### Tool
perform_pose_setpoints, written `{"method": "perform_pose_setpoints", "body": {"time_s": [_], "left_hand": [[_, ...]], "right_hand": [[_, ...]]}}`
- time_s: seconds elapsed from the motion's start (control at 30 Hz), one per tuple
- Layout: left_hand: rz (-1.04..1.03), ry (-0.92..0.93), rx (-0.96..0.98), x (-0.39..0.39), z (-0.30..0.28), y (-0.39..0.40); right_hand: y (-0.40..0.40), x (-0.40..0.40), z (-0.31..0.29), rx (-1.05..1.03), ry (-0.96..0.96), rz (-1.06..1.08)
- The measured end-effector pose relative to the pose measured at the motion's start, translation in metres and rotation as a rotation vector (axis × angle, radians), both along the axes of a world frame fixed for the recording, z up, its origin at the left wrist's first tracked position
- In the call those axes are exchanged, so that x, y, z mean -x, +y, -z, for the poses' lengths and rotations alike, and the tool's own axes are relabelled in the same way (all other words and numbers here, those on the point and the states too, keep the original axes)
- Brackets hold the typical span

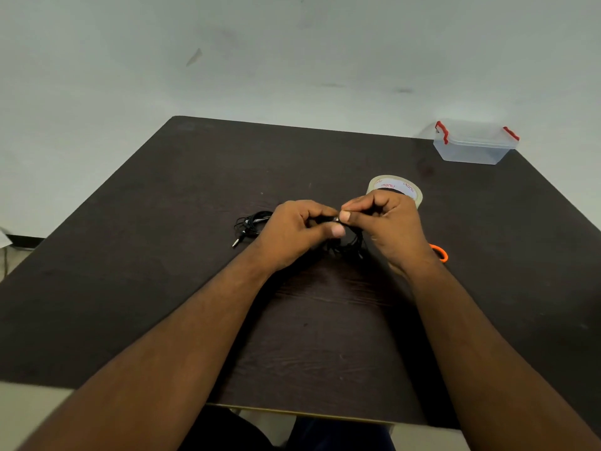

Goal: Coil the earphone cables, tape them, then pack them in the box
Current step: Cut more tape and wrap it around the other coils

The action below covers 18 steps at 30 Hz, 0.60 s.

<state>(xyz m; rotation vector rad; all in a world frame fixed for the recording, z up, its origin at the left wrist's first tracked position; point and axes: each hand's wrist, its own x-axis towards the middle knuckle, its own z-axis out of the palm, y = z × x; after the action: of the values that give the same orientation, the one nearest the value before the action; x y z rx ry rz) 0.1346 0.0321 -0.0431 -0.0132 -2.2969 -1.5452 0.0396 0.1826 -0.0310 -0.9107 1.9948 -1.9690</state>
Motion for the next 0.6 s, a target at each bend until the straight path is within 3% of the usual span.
{"method": "perform_pose_setpoints", "body": {"time_s": [0.17,0.43,0.6], "left_hand": [[-0.117,0.093,0.015,0.003,0.003,0.006],[-0.143,0.167,-0.104,0.005,0.004,0.008],[-0.255,0.147,-0.257,0.008,0.008,0.013]], "right_hand": [[0.003,0.001,-0.002,-0.083,0.042,-0.029],[-0.001,-0.002,0.000,-0.021,-0.129,-0.036],[-0.001,-0.005,-0.003,-0.069,0.017,-0.040]]}}
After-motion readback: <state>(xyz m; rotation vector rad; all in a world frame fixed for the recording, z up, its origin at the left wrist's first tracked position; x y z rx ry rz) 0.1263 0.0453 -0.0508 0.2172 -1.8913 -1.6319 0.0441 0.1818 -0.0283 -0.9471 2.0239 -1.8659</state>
